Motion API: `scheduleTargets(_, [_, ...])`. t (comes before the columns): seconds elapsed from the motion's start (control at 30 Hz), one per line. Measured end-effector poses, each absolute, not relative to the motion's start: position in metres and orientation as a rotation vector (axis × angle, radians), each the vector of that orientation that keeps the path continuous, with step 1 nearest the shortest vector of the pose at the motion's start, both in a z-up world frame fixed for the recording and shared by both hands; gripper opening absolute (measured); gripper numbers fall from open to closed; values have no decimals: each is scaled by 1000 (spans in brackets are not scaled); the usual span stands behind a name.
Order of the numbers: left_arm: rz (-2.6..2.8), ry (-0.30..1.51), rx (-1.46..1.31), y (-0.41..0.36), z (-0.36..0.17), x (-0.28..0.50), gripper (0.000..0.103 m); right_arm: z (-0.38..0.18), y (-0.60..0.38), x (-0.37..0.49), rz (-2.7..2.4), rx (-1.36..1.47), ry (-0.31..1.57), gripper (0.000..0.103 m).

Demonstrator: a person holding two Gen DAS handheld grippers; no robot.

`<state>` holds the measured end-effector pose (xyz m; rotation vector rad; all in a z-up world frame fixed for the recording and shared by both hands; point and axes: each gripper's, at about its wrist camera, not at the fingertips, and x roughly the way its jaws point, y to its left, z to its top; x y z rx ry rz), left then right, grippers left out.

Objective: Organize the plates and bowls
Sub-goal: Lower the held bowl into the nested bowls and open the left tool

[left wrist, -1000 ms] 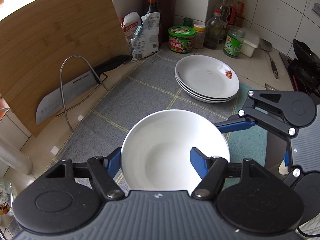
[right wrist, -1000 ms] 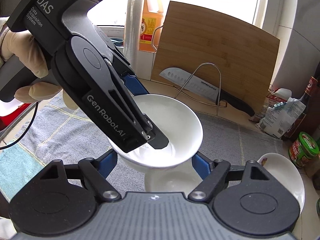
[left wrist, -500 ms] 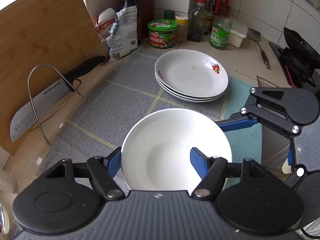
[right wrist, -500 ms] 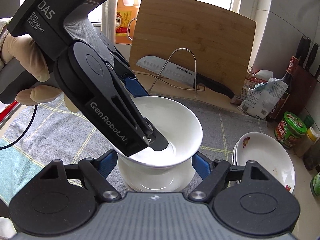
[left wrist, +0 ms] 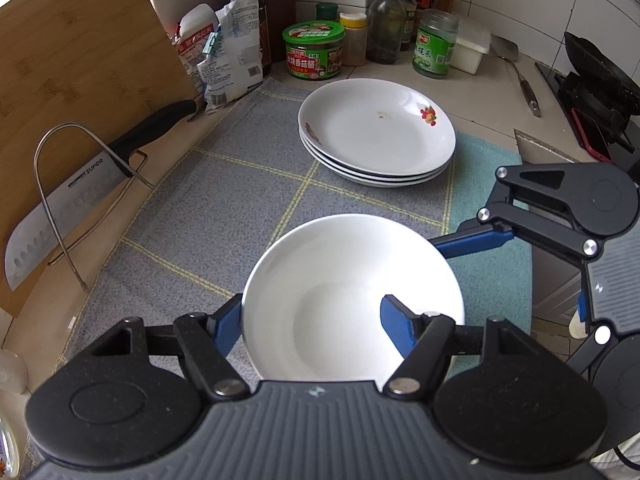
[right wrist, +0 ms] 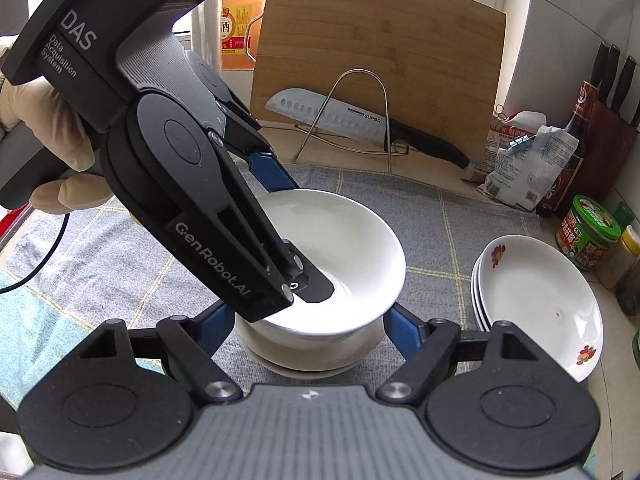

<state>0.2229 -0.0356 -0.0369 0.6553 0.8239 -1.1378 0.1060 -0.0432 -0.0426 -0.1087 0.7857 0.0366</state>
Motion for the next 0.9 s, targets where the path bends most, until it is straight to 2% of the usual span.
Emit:
scheduleTargets(0.73, [-1140, 822, 669, -39, -47, 222, 71, -46, -46, 108, 36, -100, 803, 85])
scheduleTargets(0.83, [-1146, 829, 660, -38, -47, 223, 74, -46, -44, 108, 35, -104, 805, 85])
scheduleTargets(0.9, [-1157, 827, 643, -36, -47, 223, 80, -47, -44, 109, 42, -98, 809, 86])
